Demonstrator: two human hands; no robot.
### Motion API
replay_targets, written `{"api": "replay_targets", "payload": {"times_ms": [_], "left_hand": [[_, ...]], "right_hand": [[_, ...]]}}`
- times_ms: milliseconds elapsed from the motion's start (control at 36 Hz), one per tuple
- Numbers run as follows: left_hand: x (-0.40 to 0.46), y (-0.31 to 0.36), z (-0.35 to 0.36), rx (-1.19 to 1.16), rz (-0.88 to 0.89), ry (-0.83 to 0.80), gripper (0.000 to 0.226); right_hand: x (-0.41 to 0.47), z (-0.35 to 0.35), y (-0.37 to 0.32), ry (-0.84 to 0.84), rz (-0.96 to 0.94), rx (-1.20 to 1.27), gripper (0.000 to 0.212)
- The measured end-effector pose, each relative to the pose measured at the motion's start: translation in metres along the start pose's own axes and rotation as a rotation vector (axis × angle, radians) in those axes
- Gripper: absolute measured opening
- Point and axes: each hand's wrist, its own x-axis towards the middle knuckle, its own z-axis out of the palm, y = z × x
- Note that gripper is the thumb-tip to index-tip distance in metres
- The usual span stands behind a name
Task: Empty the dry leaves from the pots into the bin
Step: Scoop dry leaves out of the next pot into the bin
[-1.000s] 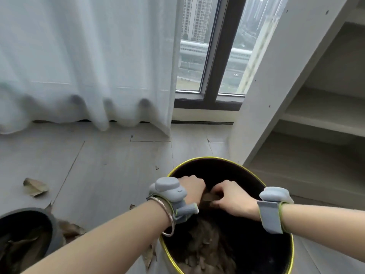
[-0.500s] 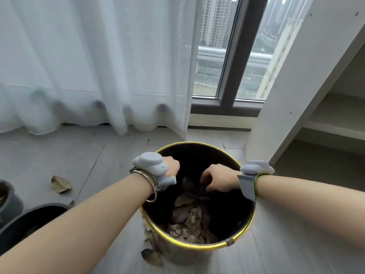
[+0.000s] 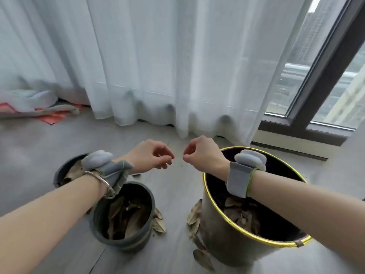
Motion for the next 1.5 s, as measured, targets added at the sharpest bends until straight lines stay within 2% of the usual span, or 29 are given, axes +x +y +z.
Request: {"api": "replay_targets", "payload": {"times_ms": [111,222,306,417,472,583,667,778,944,1028,1111,1306,1417,1500], "left_hand": [[-0.049,-0.050,-0.027,0.299,-0.181,-0.042,0.009],[-0.087,-0.085,-0.020,0.614,-0.333,-0.094,0.025],[-0.111,-0.106,-0.010,0.633,-0.443,-0.104,0.037],[-0.115,-0.112,0.006,0.717,-0.402,-0.165,0.045],[-0.110,-0.111,0.014,0.749,-0.416,-0.204,0.050],[-0.096,-0.103,0.029,0.808,-0.504,-0.259,0.060],[-0.084,-0.102,0.040,0.820,-0.565,-0.260,0.060],[-0.078,-0.112,0.048,0.773,-0.609,-0.170,0.050],[-0.077,-0.121,0.043,0.649,-0.559,-0.031,0.032],[-0.079,-0.120,0.036,0.558,-0.540,0.071,0.032],[-0.085,-0.123,0.031,0.481,-0.528,0.102,0.035],[-0.101,-0.109,0.027,0.432,-0.482,0.054,0.039],[-0.101,-0.101,0.037,0.481,-0.572,-0.120,0.057],[-0.094,-0.095,0.047,0.524,-0.653,-0.198,0.061]], "right_hand": [[-0.006,0.065,-0.050,-0.141,-0.109,-0.051,0.020],[-0.009,0.125,-0.061,-0.314,-0.131,-0.144,0.029],[-0.008,0.150,-0.059,-0.453,-0.171,-0.216,0.039],[0.000,0.155,-0.052,-0.597,-0.268,-0.357,0.059],[0.004,0.158,-0.050,-0.640,-0.367,-0.497,0.059],[0.000,0.173,-0.043,-0.591,-0.518,-0.713,0.043],[-0.004,0.186,-0.038,-0.564,-0.533,-0.764,0.038],[0.003,0.188,-0.036,-0.540,-0.470,-0.611,0.027],[0.015,0.175,-0.036,-0.499,-0.384,-0.450,0.029],[0.019,0.168,-0.036,-0.407,-0.375,-0.416,0.028],[0.019,0.165,-0.037,-0.361,-0.369,-0.404,0.029],[0.011,0.162,-0.031,-0.322,-0.299,-0.337,0.028],[0.007,0.163,-0.030,-0.385,-0.421,-0.453,0.025],[0.008,0.168,-0.032,-0.481,-0.491,-0.545,0.024]]}}
